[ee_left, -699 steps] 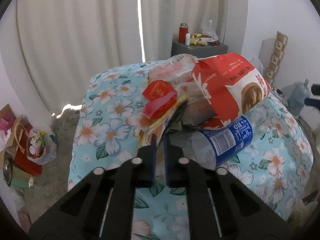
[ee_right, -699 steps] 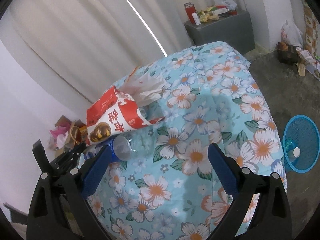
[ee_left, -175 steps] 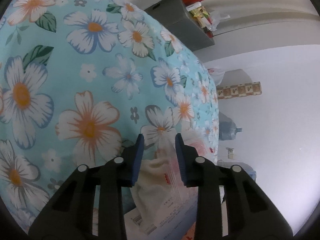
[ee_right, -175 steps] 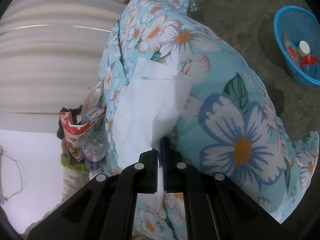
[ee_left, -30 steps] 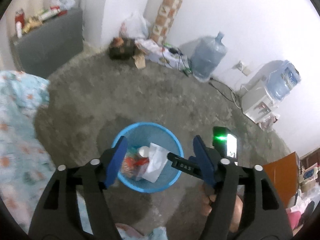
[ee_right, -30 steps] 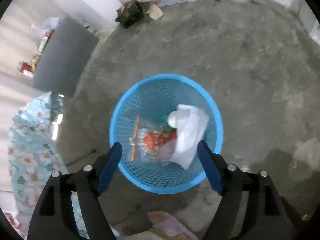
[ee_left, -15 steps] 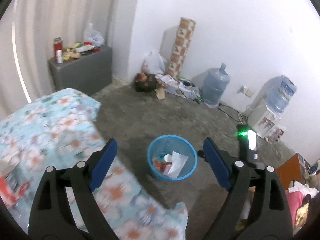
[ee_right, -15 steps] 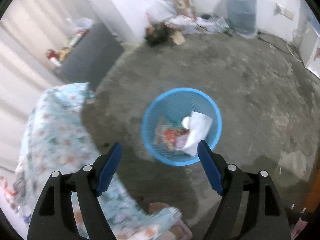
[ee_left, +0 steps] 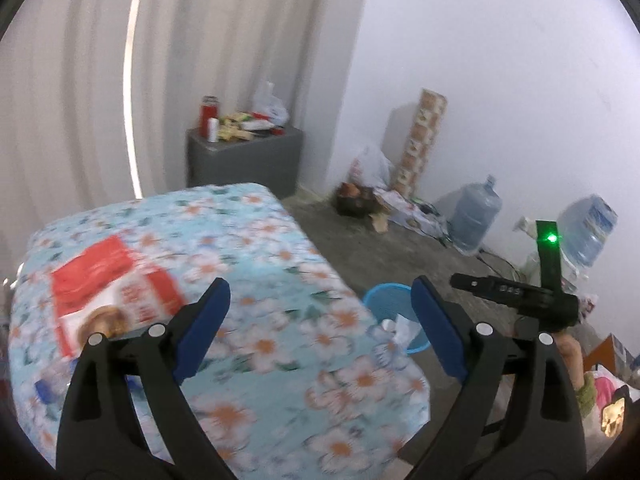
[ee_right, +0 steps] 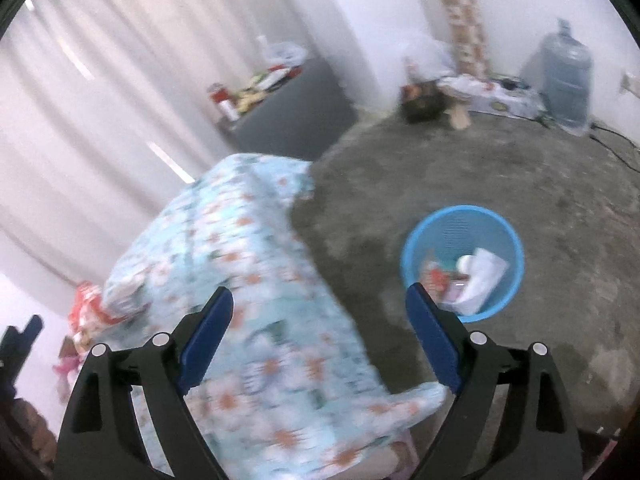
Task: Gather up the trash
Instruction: 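Move both tools back to the bed toward the red snack bag and bottle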
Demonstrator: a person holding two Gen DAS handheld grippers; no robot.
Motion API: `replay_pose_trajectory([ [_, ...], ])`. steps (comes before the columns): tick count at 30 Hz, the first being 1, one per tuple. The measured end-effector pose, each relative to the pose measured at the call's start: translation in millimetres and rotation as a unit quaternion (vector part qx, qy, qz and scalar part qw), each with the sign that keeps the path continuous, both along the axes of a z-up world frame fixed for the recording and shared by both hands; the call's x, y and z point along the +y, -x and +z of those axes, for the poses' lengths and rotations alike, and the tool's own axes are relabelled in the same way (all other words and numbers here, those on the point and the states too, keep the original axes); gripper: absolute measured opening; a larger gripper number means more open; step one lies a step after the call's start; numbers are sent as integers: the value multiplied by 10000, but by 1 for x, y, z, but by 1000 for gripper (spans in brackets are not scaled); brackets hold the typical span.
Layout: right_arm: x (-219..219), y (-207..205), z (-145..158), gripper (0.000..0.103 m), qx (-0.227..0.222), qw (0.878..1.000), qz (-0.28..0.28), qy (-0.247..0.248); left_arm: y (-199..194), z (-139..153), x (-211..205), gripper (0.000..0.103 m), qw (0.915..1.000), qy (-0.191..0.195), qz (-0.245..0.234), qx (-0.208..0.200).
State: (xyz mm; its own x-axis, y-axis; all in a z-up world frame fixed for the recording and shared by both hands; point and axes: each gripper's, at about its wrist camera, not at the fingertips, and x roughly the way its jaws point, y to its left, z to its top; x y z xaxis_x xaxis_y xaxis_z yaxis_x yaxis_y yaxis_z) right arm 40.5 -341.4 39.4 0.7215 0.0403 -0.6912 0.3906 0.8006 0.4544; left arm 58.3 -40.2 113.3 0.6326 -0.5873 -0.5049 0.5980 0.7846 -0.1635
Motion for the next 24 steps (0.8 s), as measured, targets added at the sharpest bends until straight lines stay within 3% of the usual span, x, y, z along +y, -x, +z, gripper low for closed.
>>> replay_pose_trajectory([
  [13, 91, -28, 23, 86, -165, 9900, 1191, -739, 16, 8, 116, 90, 9925, 395, 1081, -417],
  [24, 156, -78, 8, 86, 113, 9623, 1976, -1863, 25, -22, 208, 90, 9759, 754, 2044, -113],
])
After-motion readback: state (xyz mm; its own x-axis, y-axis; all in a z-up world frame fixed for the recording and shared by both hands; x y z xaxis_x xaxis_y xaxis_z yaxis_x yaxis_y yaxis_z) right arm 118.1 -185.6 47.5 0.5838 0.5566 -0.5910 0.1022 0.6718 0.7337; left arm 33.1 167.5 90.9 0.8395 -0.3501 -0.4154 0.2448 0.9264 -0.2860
